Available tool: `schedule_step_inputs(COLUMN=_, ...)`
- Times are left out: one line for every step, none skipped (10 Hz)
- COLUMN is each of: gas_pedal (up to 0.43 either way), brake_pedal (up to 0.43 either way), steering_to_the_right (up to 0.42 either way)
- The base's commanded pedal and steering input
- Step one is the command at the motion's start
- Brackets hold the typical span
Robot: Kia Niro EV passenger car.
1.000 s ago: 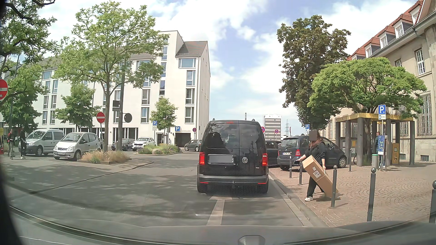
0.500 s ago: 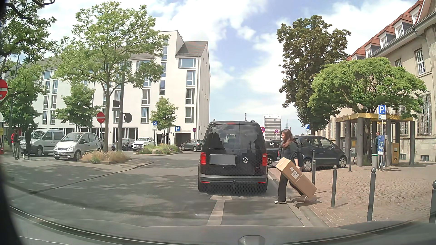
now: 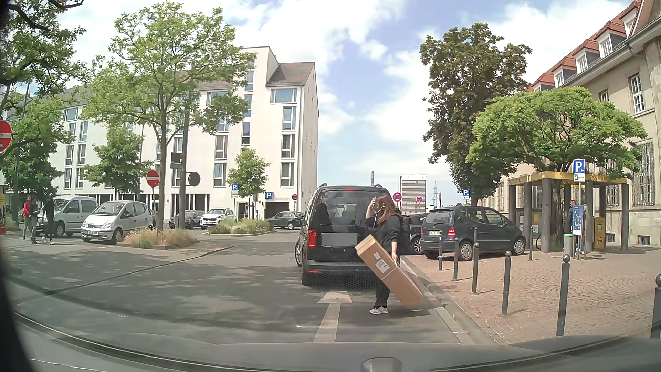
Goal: Follow the waypoints while adhering to traffic rules and regulations
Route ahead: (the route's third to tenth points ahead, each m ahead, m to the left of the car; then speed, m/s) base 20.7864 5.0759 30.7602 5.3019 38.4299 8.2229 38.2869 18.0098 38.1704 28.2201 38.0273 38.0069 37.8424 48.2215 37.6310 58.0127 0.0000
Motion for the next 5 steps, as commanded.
schedule_step_inputs(gas_pedal=0.000, brake_pedal=0.226, steering_to_the_right=-0.067)
schedule_step_inputs(gas_pedal=0.000, brake_pedal=0.220, steering_to_the_right=-0.067)
schedule_step_inputs(gas_pedal=0.000, brake_pedal=0.213, steering_to_the_right=-0.067)
schedule_step_inputs(gas_pedal=0.000, brake_pedal=0.213, steering_to_the_right=-0.067)
schedule_step_inputs(gas_pedal=0.000, brake_pedal=0.207, steering_to_the_right=-0.067)
